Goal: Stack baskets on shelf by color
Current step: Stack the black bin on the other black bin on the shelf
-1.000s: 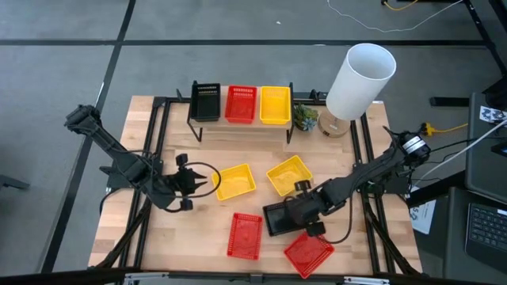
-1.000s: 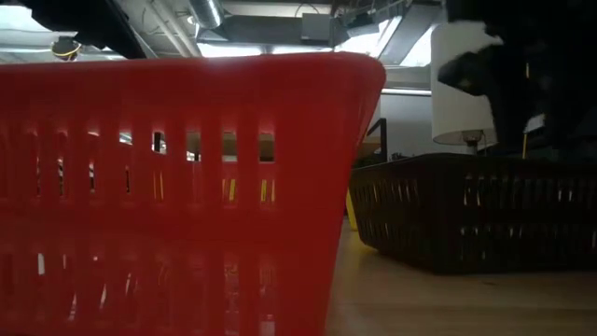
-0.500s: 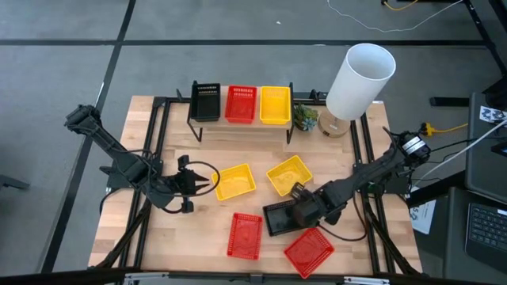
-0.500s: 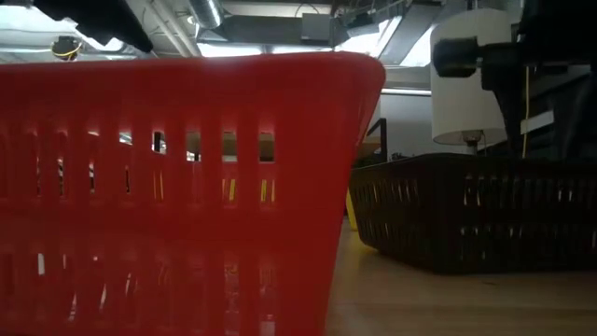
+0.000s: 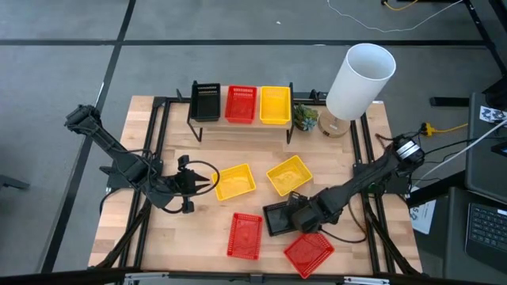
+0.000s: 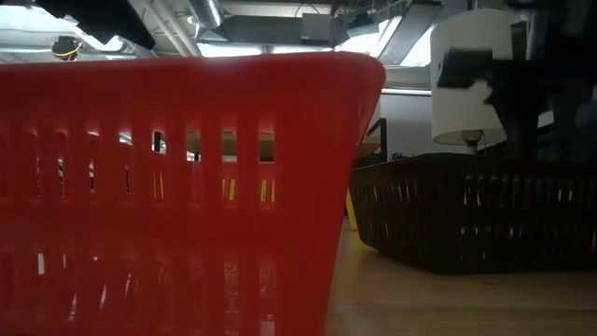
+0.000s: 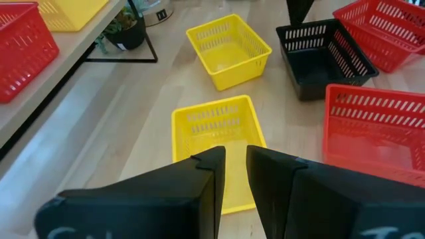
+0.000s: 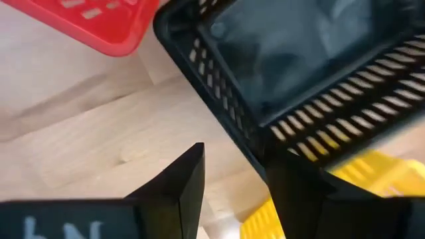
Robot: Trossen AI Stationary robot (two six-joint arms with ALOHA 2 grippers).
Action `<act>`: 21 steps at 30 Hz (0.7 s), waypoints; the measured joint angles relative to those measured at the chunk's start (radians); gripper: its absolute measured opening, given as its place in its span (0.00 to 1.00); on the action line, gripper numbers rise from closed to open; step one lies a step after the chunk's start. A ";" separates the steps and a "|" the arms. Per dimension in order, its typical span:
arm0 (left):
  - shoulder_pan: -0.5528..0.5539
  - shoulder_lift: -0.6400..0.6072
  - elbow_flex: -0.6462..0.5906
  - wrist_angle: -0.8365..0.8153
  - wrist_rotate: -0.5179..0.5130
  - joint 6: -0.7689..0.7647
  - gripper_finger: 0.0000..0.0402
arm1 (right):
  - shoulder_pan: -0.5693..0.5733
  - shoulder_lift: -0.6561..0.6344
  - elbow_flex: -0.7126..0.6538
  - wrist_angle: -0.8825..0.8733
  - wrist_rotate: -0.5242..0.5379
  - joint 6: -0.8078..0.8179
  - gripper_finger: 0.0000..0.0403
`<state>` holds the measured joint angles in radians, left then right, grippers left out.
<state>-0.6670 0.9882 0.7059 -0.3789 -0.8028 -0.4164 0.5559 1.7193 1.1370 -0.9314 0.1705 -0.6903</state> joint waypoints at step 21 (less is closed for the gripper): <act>0.000 0.000 0.000 -0.001 0.000 0.006 0.14 | 0.013 0.077 -0.001 0.116 -0.006 0.084 0.03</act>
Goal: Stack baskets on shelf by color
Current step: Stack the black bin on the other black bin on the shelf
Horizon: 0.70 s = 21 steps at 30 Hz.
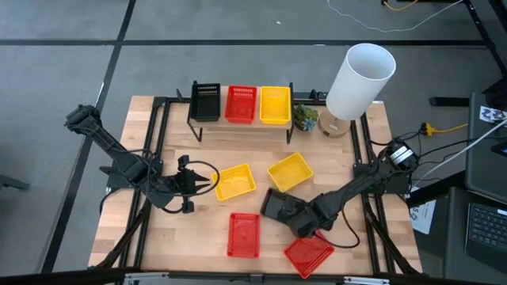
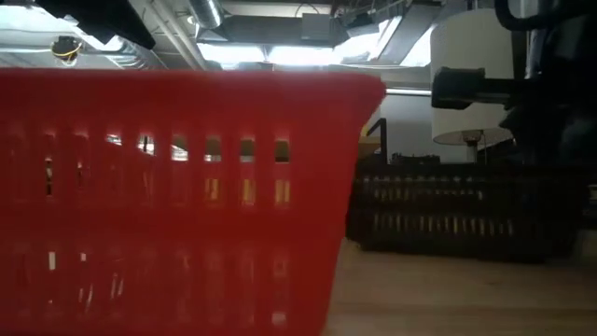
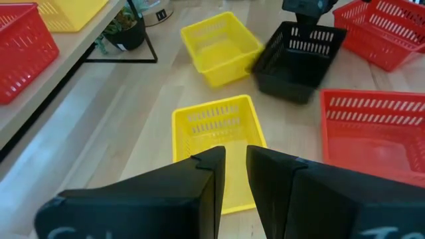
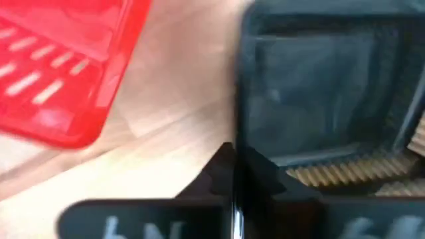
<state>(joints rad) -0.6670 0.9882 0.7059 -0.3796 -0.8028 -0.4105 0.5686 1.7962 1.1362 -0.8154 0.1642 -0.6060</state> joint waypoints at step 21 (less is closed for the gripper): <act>-0.070 0.000 0.000 0.029 0.062 0.146 0.14 | -0.021 -0.012 0.458 -0.042 0.242 0.341 0.00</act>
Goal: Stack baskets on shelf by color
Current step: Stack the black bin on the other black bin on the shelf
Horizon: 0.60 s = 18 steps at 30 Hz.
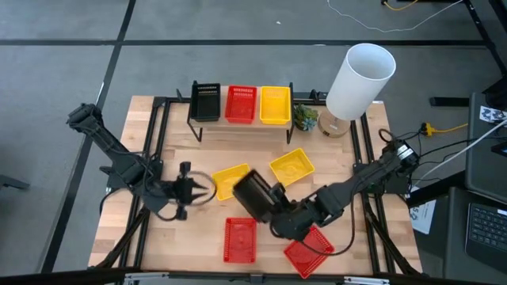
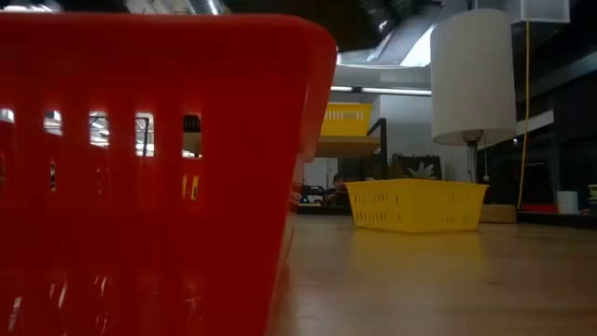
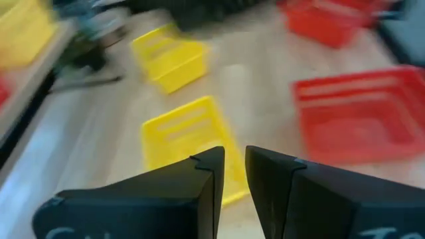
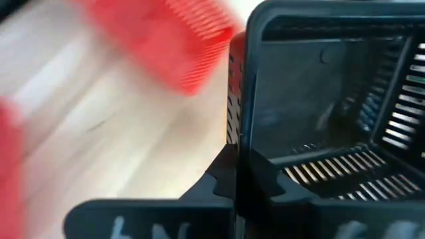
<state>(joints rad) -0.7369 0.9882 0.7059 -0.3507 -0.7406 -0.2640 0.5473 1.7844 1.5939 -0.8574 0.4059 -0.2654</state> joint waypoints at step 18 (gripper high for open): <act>-0.161 0.000 0.000 -0.016 -0.072 0.031 0.14 | -0.462 0.019 0.213 0.708 -0.054 -0.253 0.00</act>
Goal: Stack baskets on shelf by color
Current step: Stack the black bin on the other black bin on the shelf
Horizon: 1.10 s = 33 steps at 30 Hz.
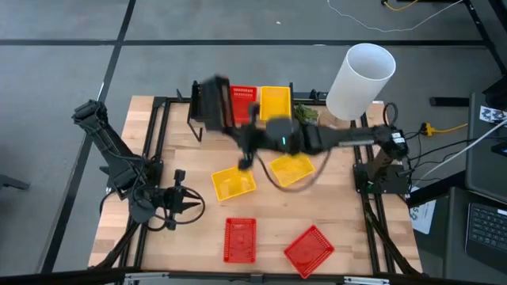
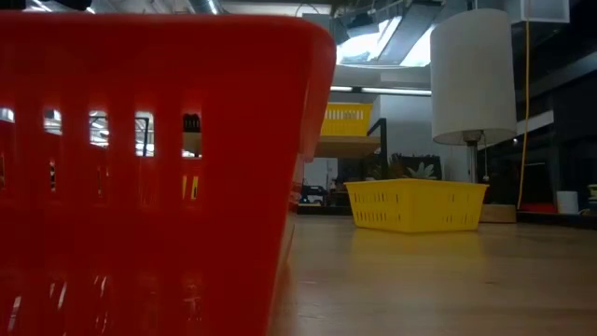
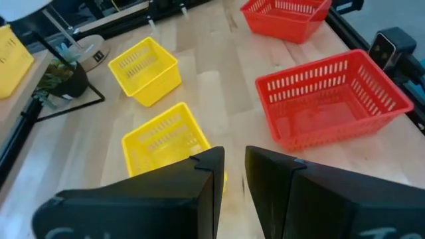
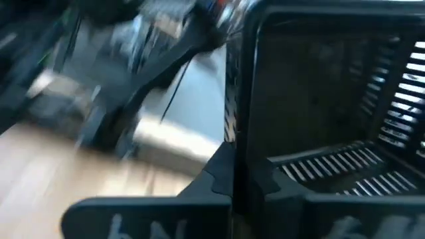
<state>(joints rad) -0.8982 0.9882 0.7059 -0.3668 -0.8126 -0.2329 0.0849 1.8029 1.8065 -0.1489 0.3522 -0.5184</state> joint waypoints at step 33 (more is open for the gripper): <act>0.000 0.000 0.000 -0.021 -0.116 -0.071 0.14 | -0.179 0.378 0.445 -0.554 -0.457 0.257 0.00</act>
<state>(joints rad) -0.8980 0.9882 0.7063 -0.3874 -0.9285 -0.3042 -0.0942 2.1811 2.2517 -0.7034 -0.1044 -0.2617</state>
